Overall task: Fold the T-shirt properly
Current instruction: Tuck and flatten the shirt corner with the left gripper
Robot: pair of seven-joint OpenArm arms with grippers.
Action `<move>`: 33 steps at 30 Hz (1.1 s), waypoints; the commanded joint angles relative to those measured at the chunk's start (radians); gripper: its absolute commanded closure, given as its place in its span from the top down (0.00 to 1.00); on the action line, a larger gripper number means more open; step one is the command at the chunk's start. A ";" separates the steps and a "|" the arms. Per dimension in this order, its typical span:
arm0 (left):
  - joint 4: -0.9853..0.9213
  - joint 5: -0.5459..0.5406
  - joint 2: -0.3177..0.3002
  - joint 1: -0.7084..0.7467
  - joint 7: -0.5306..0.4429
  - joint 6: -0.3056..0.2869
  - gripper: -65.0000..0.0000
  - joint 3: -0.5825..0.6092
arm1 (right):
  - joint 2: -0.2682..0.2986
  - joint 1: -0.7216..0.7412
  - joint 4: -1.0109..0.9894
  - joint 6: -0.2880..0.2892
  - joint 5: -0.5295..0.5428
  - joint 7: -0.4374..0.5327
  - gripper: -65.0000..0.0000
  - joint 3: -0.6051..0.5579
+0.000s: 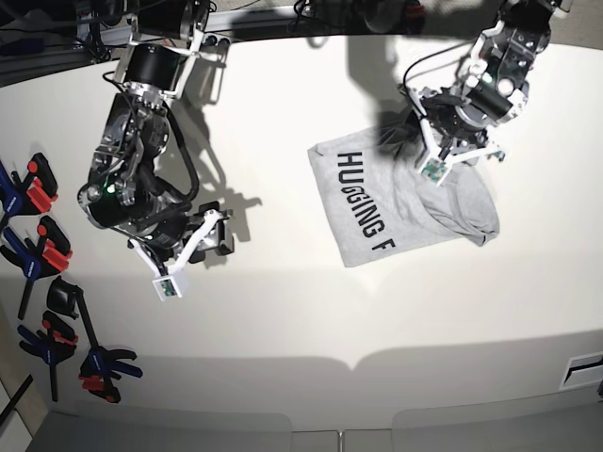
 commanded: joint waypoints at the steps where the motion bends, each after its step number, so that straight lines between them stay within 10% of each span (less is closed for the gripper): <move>1: 0.007 -0.008 -0.005 -0.009 -0.032 0.000 0.41 -0.005 | 0.005 0.025 0.018 0.004 0.014 0.023 0.46 0.002; 4: 0.003 0.023 -0.005 -0.009 -0.051 0.001 0.37 -0.005 | 0.005 0.025 0.018 0.004 0.014 0.024 0.46 0.002; 8: 0.024 0.144 -0.003 -0.011 -0.049 0.079 0.00 -0.005 | 0.005 0.025 0.018 0.004 0.014 0.026 0.46 0.002; 19: 0.327 0.333 -0.003 0.092 0.025 0.113 0.00 -0.005 | 0.005 0.025 0.018 0.004 0.014 0.030 0.46 0.002; 33: 0.166 0.550 -0.003 0.238 0.025 0.171 0.00 -0.005 | 0.005 0.025 0.018 0.004 0.015 0.030 0.46 0.002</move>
